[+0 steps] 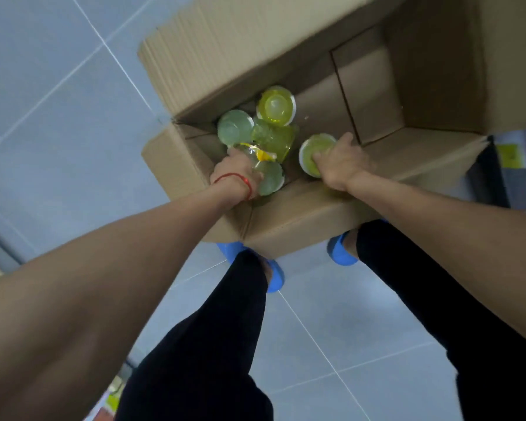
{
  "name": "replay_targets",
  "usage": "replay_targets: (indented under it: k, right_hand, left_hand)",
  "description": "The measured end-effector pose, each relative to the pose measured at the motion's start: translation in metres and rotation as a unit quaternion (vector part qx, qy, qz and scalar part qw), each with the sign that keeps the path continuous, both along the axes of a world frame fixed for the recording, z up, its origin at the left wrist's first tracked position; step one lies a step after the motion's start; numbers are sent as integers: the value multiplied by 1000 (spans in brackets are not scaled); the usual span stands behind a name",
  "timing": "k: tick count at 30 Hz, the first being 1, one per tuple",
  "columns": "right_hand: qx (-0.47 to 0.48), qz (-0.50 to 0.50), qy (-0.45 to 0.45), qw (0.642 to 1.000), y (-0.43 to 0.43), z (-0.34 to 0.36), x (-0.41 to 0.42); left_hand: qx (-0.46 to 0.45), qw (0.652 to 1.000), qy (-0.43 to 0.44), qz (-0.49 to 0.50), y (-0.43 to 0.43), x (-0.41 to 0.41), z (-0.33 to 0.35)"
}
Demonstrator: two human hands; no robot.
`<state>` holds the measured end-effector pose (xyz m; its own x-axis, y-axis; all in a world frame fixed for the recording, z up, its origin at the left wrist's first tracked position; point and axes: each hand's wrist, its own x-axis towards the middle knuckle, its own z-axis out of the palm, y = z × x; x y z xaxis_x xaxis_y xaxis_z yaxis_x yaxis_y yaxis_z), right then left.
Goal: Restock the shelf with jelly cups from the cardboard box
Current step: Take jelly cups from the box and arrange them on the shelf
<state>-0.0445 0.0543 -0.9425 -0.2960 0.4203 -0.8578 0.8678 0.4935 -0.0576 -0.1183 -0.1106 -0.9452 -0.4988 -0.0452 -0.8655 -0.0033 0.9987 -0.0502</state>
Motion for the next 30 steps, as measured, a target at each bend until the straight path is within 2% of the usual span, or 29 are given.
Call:
replay_targets:
  k: [3,6,9,11,15,20,22,27,30]
  right_hand:
    - [-8,-77,16,997,-2,53,3]
    - [-48,-234,40,970,-10,106,4]
    - [-105,-449,90,883,-21,167,6]
    - [-163,-536,96,823,-32,200,15]
    - [-235,-623,150,731,-48,263,43]
    - [-298,-654,198,667,-48,345,86]
    - [-300,-661,216,653,-41,372,102]
    - [-240,-619,291,689,-26,448,141]
    - [-237,-595,344,687,-19,496,173]
  left_hand:
    - [38,999,-7,8,-3,-3,53]
    - [76,997,-11,13,-2,-10,109]
    - [132,991,-10,-32,4,-21,172]
    - [161,985,-6,-56,7,-28,209]
    - [230,969,7,-86,8,-38,281]
    - [302,945,11,-122,16,-33,364]
    - [320,936,15,-147,26,-22,395]
    - [385,908,19,-167,52,21,461]
    - [435,886,28,-156,69,57,507]
